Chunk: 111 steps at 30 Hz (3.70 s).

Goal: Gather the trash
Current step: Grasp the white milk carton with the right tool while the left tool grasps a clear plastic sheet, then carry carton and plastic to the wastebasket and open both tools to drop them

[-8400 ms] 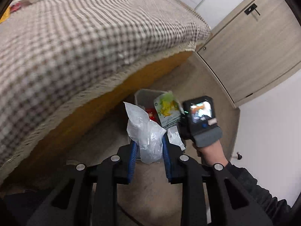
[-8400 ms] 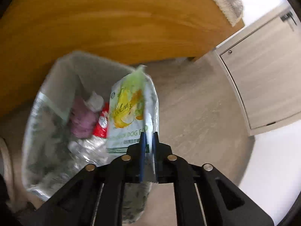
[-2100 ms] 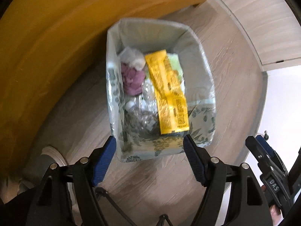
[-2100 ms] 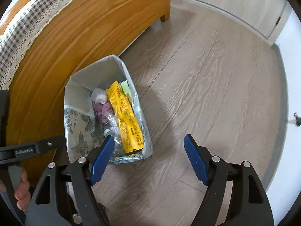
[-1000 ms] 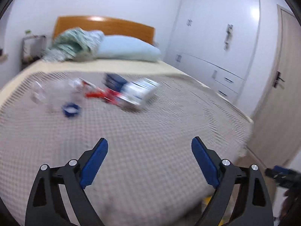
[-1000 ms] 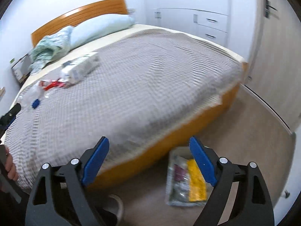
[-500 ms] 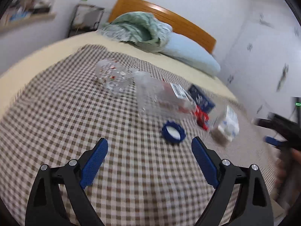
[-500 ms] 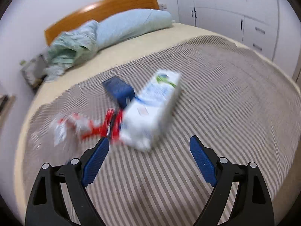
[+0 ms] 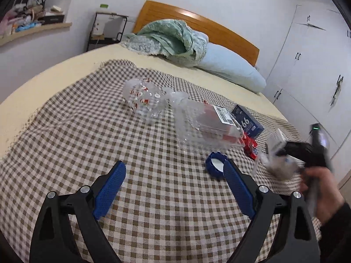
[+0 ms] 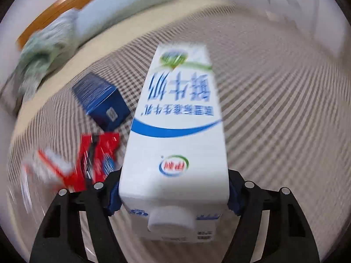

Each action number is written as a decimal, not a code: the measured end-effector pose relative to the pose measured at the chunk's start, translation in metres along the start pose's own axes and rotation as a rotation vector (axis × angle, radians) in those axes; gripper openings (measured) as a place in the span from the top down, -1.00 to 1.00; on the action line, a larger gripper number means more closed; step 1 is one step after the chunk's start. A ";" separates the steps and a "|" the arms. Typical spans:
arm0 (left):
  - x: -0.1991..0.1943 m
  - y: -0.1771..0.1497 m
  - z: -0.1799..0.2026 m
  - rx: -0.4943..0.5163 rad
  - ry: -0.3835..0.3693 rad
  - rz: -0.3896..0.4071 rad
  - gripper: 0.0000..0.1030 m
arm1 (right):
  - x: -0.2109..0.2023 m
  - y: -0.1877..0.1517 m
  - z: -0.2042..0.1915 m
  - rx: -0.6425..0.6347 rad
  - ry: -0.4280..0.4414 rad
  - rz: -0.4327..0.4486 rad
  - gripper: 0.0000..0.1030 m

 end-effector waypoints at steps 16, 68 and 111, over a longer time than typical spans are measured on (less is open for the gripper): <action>-0.008 -0.041 0.091 0.207 -0.141 -0.035 -0.70 | -0.043 -0.087 0.143 -0.379 -0.073 0.249 -0.51; -0.180 -0.233 0.295 0.527 -0.531 -0.509 0.95 | -0.232 -0.326 0.434 -0.024 -0.135 0.153 -0.35; -0.104 -0.415 0.397 0.742 -0.484 -0.918 0.94 | -0.078 -0.359 0.515 0.206 -0.122 -0.412 -0.39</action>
Point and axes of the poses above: each gripper's, at about its wrist camera, not at the fingertips, and x roughly the way its jaws point, z to its right, y to its top, the point moved 3 cm from there along x, roughly the way its jaws point, and after that the axes turned 2 degrees about x, right-handed, at the moved point
